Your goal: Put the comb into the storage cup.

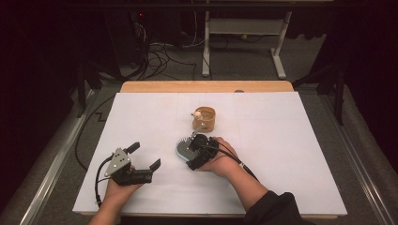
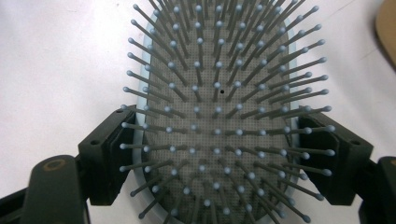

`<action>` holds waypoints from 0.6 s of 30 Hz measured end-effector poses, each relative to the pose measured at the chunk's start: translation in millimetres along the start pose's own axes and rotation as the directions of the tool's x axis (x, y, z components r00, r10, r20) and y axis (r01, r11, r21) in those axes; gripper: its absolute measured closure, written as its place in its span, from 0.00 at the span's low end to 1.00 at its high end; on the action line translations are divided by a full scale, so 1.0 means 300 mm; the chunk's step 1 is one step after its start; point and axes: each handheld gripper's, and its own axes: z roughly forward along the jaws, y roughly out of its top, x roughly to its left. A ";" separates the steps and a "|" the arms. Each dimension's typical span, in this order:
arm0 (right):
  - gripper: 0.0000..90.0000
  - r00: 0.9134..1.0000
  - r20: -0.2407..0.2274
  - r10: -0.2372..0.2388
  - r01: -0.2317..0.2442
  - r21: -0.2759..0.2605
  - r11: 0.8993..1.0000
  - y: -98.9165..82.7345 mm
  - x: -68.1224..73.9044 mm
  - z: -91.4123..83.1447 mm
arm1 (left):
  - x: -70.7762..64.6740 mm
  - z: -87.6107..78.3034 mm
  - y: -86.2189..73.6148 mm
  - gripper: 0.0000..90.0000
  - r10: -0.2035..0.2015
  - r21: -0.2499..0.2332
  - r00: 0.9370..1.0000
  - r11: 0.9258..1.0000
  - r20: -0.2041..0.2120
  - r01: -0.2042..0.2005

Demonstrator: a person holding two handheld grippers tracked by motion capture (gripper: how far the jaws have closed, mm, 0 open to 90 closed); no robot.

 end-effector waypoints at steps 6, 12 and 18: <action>0.23 1.000 0.017 -0.011 0.011 0.000 1.000 -0.011 -0.011 -0.038 | -0.003 0.001 0.000 0.00 0.000 0.001 1.000 1.000 0.001 0.000; 0.23 0.999 0.037 -0.004 0.004 -0.005 1.000 -0.046 -0.023 -0.091 | -0.006 0.004 -0.001 0.00 0.005 0.012 1.000 1.000 0.005 -0.005; 0.23 0.999 0.046 0.014 -0.013 -0.009 1.000 -0.104 -0.051 -0.139 | -0.005 0.004 -0.001 0.00 -0.003 0.010 1.000 1.000 0.000 0.003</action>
